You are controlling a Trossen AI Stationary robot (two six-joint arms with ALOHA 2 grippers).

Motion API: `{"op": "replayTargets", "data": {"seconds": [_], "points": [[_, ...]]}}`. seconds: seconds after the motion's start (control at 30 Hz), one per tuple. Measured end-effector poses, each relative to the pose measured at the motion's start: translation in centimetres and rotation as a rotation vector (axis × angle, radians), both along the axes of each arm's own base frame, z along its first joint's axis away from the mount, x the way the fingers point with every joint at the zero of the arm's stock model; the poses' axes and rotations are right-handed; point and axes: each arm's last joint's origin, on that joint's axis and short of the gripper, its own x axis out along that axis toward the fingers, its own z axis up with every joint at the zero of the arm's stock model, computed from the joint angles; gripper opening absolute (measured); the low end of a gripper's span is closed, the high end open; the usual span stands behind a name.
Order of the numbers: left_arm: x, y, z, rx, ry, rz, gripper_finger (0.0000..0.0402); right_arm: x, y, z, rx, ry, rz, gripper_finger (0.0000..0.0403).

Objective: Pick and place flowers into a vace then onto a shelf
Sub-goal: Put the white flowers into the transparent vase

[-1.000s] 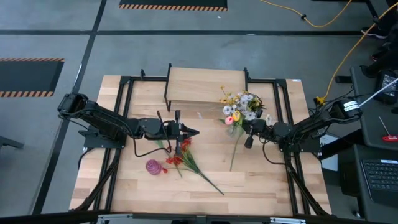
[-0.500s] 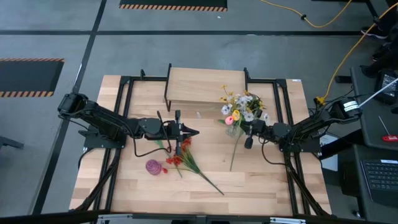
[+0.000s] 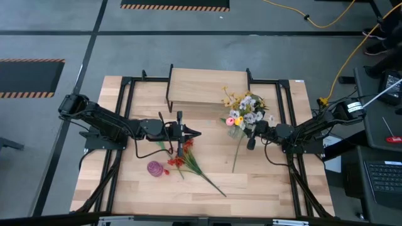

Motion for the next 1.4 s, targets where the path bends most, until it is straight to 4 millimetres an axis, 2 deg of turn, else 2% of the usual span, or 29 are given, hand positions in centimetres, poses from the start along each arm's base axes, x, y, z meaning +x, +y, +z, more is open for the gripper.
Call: {"op": "replayTargets", "data": {"seconds": [0.4,0.87,1.1,1.23,1.4], "points": [[0.0,-0.1,-0.1,0.002,0.014,-0.003,0.0002,2.0,0.3,1.0,-0.011,0.160,-0.071,0.0134],[0.0,-0.1,-0.3,0.003,0.032,-0.003,0.0008,1.5,0.2,2.4,0.027,0.166,-0.059,0.0134],[0.0,-0.1,-0.3,0.003,0.031,-0.003,0.0006,1.3,0.2,2.3,0.044,0.180,-0.040,0.0133],[0.0,-0.1,-0.3,0.003,0.030,-0.003,0.0008,1.2,0.2,2.1,0.039,0.204,-0.040,0.0106],[0.0,-0.1,-0.3,0.003,0.030,-0.002,0.0006,1.2,0.2,2.0,0.037,0.211,-0.040,0.0022]]}}
